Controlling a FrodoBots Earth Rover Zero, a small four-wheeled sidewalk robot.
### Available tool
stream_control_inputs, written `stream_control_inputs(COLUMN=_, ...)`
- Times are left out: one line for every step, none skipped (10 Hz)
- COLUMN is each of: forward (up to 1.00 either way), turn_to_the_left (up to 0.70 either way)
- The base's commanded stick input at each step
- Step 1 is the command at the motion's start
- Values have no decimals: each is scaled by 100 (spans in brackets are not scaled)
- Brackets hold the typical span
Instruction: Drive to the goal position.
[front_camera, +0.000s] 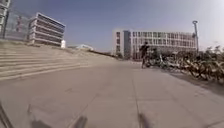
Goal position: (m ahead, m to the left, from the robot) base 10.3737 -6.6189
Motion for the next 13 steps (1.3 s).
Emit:
stream_control_inputs(forward=70, turn_to_the_left=-26)
stream_control_inputs(forward=70, turn_to_the_left=0)
stream_control_inputs(forward=70, turn_to_the_left=0)
stream_control_inputs(forward=70, turn_to_the_left=0)
stream_control_inputs(forward=70, turn_to_the_left=0)
stream_control_inputs(forward=70, turn_to_the_left=0)
stream_control_inputs(forward=82, turn_to_the_left=0)
stream_control_inputs(forward=85, turn_to_the_left=0)
stream_control_inputs(forward=85, turn_to_the_left=0)
stream_control_inputs(forward=85, turn_to_the_left=0)
stream_control_inputs(forward=85, turn_to_the_left=0)
stream_control_inputs(forward=85, turn_to_the_left=0)
stream_control_inputs(forward=85, turn_to_the_left=0)
